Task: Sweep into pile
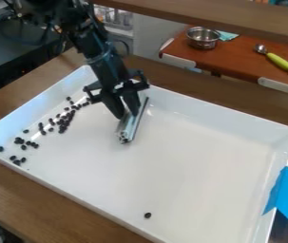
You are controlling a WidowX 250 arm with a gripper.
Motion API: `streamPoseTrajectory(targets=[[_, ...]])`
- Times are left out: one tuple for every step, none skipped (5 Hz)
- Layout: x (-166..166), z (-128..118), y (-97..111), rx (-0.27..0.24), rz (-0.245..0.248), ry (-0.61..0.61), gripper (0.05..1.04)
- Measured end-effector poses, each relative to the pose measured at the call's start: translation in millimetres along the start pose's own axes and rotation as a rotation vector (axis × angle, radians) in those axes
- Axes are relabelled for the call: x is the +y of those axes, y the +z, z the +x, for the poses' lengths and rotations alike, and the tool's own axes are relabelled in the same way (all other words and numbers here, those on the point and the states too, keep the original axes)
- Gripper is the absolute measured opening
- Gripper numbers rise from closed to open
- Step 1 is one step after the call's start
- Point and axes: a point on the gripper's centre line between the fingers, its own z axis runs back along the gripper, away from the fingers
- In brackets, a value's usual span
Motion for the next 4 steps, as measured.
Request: streamPoseTrajectory(targets=[[24, 12, 17, -0.031, -0.001, 0.047, 0.335], [35, 16, 25, -0.044, -0.012, 0.058, 0.335], [59, 19, 29, -0.091, 0.006, 0.09, 0.335], [57, 8, 24, -0.055, -0.034, 0.048, 0.335]])
